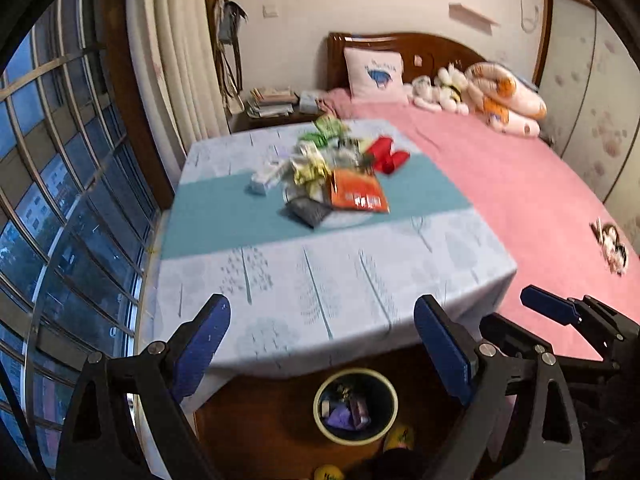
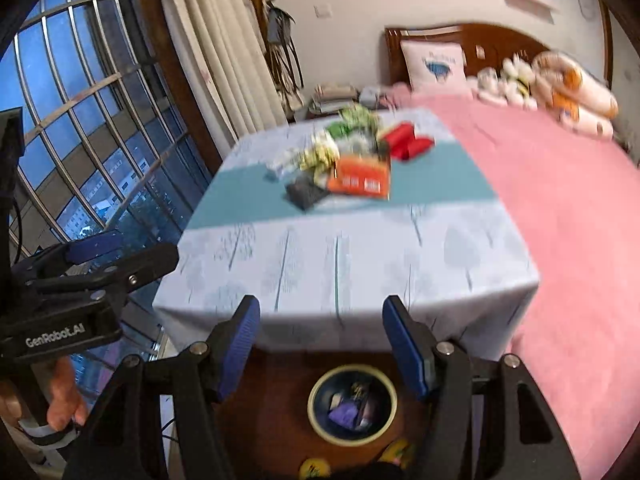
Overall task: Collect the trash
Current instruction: 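Raise both tools from the bin back toward the table, then grasp the black card with left tool while right tool grasps orange snack bag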
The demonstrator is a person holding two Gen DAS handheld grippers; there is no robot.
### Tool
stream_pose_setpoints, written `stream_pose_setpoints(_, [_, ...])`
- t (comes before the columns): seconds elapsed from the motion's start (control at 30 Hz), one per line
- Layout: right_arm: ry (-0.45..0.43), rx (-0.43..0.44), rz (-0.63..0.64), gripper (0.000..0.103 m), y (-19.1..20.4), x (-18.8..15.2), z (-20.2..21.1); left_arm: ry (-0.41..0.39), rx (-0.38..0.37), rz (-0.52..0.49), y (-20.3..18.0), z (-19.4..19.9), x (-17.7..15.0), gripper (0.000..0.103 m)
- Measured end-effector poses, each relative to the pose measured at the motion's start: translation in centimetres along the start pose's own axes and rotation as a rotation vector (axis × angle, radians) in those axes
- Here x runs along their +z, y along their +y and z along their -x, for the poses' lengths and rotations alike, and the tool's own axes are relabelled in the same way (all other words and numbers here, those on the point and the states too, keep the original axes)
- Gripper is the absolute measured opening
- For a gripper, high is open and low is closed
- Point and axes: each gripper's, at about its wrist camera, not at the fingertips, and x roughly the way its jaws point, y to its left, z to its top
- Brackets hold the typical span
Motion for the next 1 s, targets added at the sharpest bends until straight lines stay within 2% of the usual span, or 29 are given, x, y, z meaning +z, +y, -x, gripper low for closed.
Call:
stream_pose_setpoints(0.17, [-0.060,-0.045,0.050,0.064,0.9,3.0,0.0,-0.019,-0.001,0.049,1.5,-0.2,2.1,0.092])
stream_pose_setpoints(0.33, [-0.090,-0.077,0.109,0.064,1.7,4.9,-1.1,-0.034,0.009,0.050,2.3,-1.4,3.4,0.092])
stream_pose_setpoints(0.5, [-0.087,-0.086,0.151,0.064,1.5,6.6,-3.8,-0.005,0.030,0.048,2.7,-4.1,4.6,0.092])
stream_pose_setpoints(0.6, [-0.058,-0.100,0.173,0.064,0.8,7.5,-6.7,0.021,0.053,0.061,2.9,-6.7,5.4,0.092])
stream_pose_setpoints(0.77, [0.033,-0.072,0.232,0.064,-1.5,9.2,-13.8,0.077,0.110,0.110,3.2,-12.0,6.6,0.092])
stream_pose_setpoints(1.0, [0.106,-0.063,0.410,0.064,-3.9,10.6,-24.0,0.193,0.189,0.224,3.3,-21.3,8.5,0.092])
